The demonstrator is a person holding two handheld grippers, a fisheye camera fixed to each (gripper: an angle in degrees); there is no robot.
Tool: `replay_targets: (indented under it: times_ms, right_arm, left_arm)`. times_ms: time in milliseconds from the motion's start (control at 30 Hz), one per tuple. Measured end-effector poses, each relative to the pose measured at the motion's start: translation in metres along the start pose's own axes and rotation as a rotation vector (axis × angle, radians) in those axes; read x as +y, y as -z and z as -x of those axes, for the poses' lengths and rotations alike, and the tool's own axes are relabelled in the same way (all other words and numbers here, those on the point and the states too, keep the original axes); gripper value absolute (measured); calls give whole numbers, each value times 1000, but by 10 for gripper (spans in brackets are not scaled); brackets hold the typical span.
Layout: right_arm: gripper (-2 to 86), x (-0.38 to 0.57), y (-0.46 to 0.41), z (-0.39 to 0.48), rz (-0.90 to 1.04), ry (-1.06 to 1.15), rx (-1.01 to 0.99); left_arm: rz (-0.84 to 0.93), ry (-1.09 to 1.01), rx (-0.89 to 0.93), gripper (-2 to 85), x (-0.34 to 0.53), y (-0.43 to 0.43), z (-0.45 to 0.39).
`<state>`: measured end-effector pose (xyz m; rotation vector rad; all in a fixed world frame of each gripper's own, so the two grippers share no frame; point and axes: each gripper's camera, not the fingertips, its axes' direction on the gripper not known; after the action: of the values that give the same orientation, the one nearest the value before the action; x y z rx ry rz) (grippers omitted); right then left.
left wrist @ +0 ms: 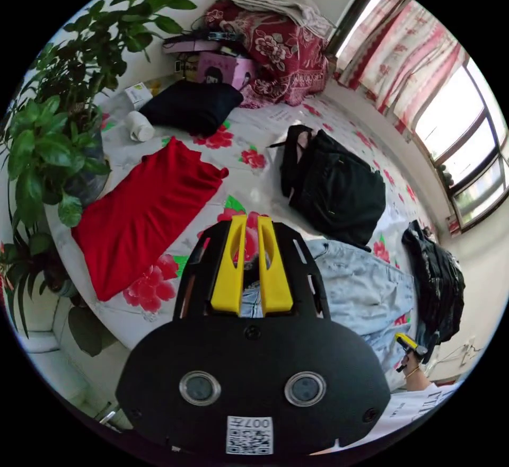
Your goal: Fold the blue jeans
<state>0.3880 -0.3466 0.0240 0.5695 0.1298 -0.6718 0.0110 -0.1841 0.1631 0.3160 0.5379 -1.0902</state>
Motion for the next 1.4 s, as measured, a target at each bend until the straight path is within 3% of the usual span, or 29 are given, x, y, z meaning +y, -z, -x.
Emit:
replay_targets:
  times_ms: [200, 333, 467, 600, 733, 833, 933, 1000, 1067, 1167, 1233, 1400]
  right_arm:
    - [75, 18, 25, -7, -119, -60, -56]
    - [80, 38, 36, -6, -139, -35, -125]
    - [84, 52, 36, 4, -121, 31, -142]
    - [85, 58, 38, 10, -134, 37, -175]
    - [84, 67, 55, 11, -194, 26, -196]
    - [83, 73, 61, 9, -215, 13, -202]
    - [81, 79, 63, 6, -209, -13, -223]
    - [81, 85, 67, 2, -215, -28, -231]
    - [80, 96, 73, -8, -237, -72, -235]
    - [82, 116, 71, -34, -246, -201, -246]
    - [84, 130, 65, -58, -239, -322, -272]
    - [87, 165, 44, -127, -278, -694, -440]
  left_arm:
    - [6, 65, -1, 66, 92, 48, 52]
    - [17, 301, -85, 63, 219, 81, 102]
    - [83, 439, -22, 79, 292, 89, 137]
    - [157, 486, 179, 46, 293, 71, 140]
    - [109, 136, 150, 2, 229, 75, 62]
    - [61, -111, 279, 27, 191, 59, 3]
    - [231, -213, 291, 59, 170, 9, -34]
    - [256, -164, 233, 56, 173, 3, -32]
    - [122, -124, 279, 46, 192, 35, -14]
    - [-46, -69, 164, 41, 226, 83, 28]
    - [-36, -25, 153, 59, 233, 91, 56]
    - [80, 54, 344, 129, 211, 66, 89]
